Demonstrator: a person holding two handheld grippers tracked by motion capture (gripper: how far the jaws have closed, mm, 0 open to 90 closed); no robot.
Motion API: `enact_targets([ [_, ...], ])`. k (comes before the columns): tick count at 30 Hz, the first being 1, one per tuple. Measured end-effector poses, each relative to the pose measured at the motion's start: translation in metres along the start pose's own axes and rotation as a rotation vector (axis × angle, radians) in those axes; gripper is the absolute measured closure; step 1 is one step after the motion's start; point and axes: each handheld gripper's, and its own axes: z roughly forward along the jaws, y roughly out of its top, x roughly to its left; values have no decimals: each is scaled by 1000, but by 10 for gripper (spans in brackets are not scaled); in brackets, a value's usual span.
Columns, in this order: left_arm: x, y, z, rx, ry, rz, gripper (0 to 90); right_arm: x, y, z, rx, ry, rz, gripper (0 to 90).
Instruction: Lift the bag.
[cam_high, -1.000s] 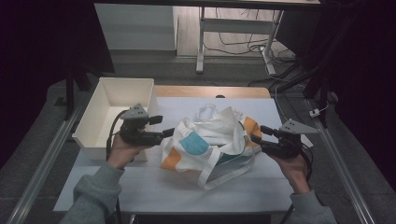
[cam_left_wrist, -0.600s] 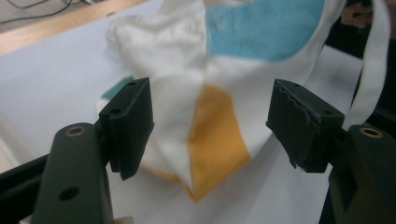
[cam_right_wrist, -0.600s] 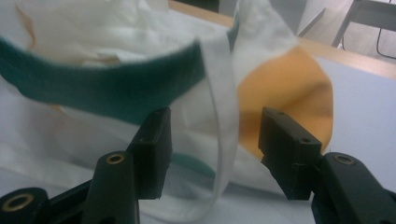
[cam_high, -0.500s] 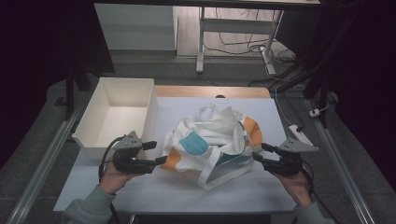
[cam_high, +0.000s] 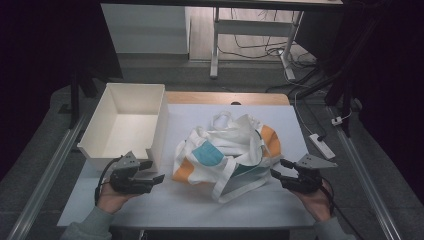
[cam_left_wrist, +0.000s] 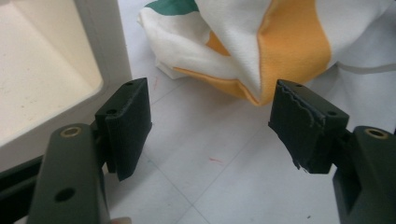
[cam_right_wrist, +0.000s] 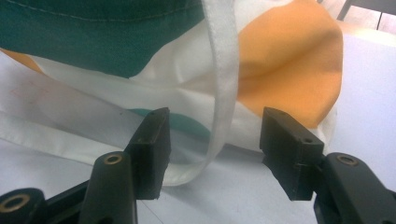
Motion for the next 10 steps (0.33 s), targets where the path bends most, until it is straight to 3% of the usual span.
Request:
enact_targets([
  [10,1,1,1,1,3,-2,283,0,-1,-1,-3,-3,-9,428],
])
